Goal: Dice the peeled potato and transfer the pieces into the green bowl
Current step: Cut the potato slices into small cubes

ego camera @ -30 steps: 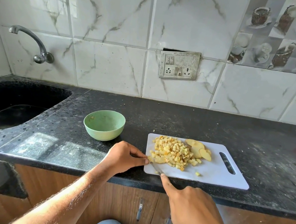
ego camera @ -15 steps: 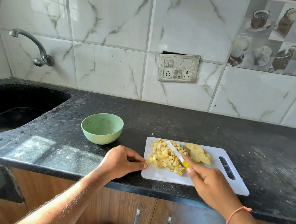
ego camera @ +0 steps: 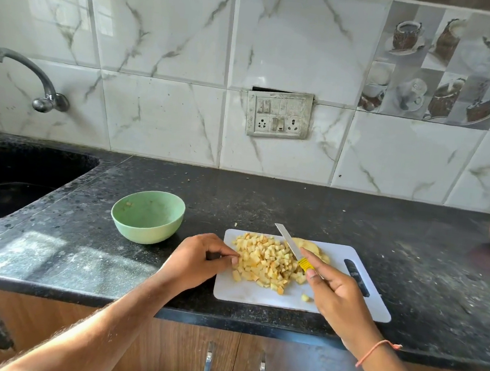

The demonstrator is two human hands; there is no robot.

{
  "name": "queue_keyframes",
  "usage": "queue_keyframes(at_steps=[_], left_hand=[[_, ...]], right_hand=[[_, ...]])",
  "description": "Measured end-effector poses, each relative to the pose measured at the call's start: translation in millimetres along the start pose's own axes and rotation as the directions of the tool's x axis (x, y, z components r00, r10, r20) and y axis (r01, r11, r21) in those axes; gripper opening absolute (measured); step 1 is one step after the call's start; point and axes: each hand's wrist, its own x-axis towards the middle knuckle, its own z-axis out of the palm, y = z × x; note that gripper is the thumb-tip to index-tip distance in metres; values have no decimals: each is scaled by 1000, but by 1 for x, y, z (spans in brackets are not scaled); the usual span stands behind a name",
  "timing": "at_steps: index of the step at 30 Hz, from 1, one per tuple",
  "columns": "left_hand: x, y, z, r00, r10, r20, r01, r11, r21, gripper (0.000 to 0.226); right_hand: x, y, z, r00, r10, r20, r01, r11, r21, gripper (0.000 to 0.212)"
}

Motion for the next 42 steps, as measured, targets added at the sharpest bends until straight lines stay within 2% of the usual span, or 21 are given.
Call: queue_keyframes(at_steps=[2,4,10,16,22,32,36,39,42], left_hand=[[0,-4,2,993,115,-31,-111,989,94,14],[-2,-6,0,984,172,-44,-164,976,142,21],[-5,-8,-1,989,148,4,-146,970,196,38],[-1,-11,4,987,145,-65,-128,968,215,14],[-3,-13,-1,995,97,-34,-85,965,248,23],[-1,-12,5,993,113,-42,-94,942,322,14],[0,-12,5,981,172,-89,-142,952,272,6],[2,-6,4,945,265,-192,-224,951,211,16],[6,18,9,952,233,-198,-225,972,66,21]], right_hand=[[0,-1,0,1000,15,4,-15,1000,18,40],[0,-2,-1,1000,24,0,-24,999,23,41],[1,2,-1,1000,28,-11,-27,999,34,40],[3,9,-1,999,18,-27,-16,999,49,39],[6,12,-1,999,11,-31,-9,997,73,38],[10,25,-5,1000,0,-31,2,998,61,40],[14,27,-7,999,26,-42,-18,987,161,41],[17,24,-10,999,54,-10,-50,976,211,39],[19,25,-13,998,68,6,-67,969,239,38]])
